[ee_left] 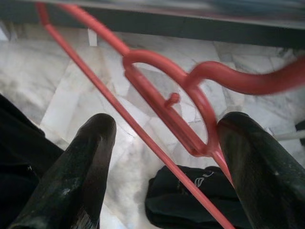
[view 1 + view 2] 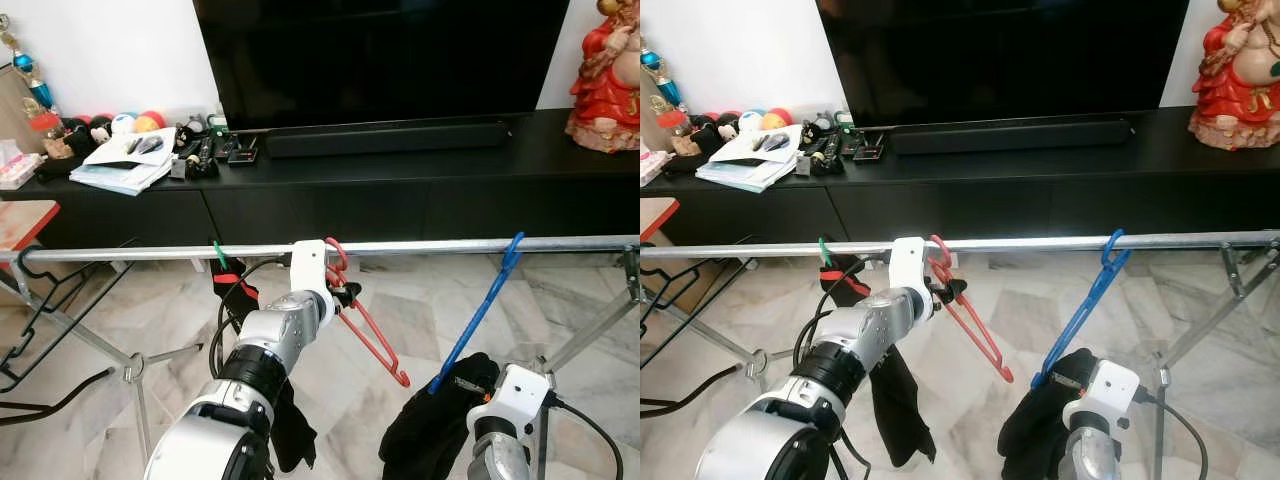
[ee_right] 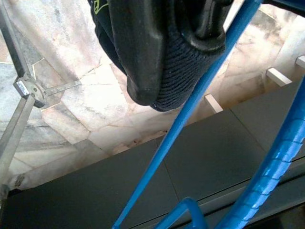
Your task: Hang hanger
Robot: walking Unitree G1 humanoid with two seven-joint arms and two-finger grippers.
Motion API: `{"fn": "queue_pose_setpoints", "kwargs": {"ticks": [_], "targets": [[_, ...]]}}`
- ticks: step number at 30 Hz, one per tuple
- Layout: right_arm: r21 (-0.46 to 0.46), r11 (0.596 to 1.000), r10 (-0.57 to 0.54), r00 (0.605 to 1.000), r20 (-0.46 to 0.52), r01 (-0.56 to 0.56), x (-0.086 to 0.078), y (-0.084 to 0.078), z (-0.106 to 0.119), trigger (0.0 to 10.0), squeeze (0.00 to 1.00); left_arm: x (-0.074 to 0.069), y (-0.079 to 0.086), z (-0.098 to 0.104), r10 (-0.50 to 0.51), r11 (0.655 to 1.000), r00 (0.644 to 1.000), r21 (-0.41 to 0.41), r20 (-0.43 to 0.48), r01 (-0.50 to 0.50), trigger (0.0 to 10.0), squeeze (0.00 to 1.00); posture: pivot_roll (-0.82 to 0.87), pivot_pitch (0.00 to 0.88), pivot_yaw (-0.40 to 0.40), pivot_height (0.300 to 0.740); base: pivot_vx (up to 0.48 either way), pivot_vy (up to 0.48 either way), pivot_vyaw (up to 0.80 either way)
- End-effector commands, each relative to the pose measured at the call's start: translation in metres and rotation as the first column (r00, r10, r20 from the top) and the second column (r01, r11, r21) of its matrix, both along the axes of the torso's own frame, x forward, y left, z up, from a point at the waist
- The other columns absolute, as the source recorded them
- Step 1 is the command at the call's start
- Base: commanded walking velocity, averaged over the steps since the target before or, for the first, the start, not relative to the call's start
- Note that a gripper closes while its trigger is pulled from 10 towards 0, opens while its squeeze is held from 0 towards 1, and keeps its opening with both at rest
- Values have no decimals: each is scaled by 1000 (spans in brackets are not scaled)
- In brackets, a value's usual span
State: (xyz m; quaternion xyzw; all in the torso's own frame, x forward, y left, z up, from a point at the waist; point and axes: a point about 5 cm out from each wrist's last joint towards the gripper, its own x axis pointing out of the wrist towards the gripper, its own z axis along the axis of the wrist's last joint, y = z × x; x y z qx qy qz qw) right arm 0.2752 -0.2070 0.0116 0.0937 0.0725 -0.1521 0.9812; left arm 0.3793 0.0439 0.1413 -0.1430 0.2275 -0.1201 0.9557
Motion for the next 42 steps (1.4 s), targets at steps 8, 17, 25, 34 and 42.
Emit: {"fn": "queue_pose_setpoints", "kwargs": {"ticks": [8, 17, 25, 34, 42], "targets": [[1, 1000, -27, 999, 29, 27, -3, 0, 1, 10000, 0, 0, -11, 0, -118, 993, 993, -33, -18, 117, 10000, 0, -27, 75, 187, 740, 0, 0, 0], [2, 998, -59, 998, 17, 59, -15, -3, -7, 10000, 0, 1, -1, -11, -31, 999, 997, 37, -68, 34, 10000, 0, -34, 95, 204, 740, 0, 0, 0], [3, 998, -67, 998, 21, 67, -13, -3, -5, 10000, 0, 4, 12, -15, 74, 997, 994, 40, -81, -71, 10000, 0, -41, 90, 214, 740, 0, 0, 0], [10, 997, -70, 997, 25, 70, -10, -1, -3, 10000, 0, 5, 17, -13, 16, 998, 998, 69, -61, -12, 10000, 0, -16, 79, 219, 740, 0, 0, 0], [23, 998, -60, 998, 27, 60, -6, 5, -2, 10000, 0, 3, 27, -20, -38, 994, 998, 96, -44, 42, 10000, 0, -11, 69, 226, 740, 0, 0, 0]]}}
